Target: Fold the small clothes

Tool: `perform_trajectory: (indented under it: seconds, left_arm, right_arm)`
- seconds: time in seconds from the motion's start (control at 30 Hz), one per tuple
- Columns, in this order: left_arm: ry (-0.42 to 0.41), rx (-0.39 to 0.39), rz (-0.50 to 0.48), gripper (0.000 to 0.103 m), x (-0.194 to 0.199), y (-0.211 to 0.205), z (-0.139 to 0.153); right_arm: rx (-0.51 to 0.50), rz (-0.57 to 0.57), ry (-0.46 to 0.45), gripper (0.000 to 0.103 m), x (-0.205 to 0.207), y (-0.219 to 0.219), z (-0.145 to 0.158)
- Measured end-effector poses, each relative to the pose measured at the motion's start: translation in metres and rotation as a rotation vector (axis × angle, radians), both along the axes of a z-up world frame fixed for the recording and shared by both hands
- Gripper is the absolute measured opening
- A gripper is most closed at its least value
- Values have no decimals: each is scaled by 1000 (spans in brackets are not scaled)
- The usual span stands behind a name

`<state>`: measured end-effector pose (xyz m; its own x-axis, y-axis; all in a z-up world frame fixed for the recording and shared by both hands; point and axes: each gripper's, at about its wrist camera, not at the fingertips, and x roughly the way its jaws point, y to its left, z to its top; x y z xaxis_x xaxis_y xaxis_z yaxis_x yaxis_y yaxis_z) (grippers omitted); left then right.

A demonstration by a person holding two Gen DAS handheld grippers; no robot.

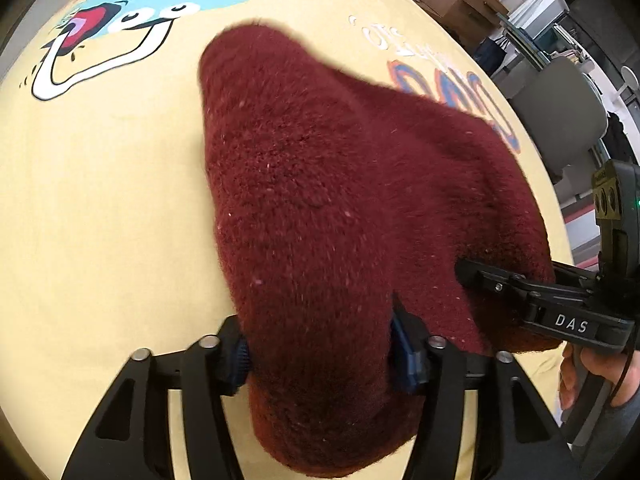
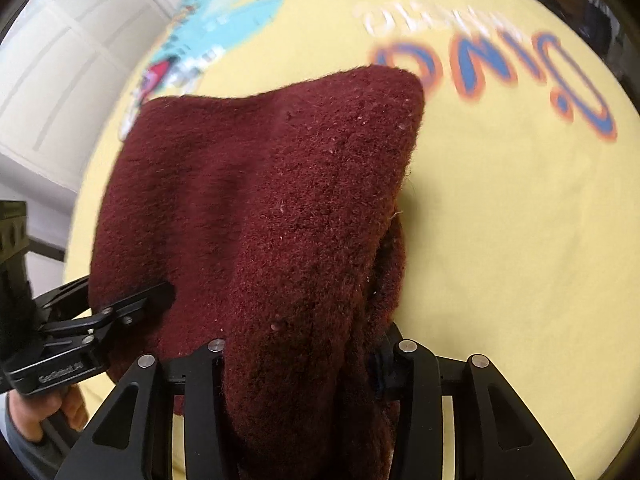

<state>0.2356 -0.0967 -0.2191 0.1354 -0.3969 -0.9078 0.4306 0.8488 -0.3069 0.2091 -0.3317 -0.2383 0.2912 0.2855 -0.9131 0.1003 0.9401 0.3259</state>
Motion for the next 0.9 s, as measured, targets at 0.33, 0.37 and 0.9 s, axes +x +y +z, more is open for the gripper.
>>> perform_trajectory:
  seconds: [0.33, 0.37, 0.9]
  left_arm:
    - [-82, 81, 26, 102, -8, 2, 13]
    - [-85, 78, 30, 102, -10, 3, 17]
    - [-114, 148, 56, 102, -6, -2, -10]
  right_arm:
    - [-64, -44, -34, 83, -11, -12, 6]
    - [-72, -45, -45, 83, -13, -13, 16]
    - [-227, -21, -97, 101, -56, -19, 9]
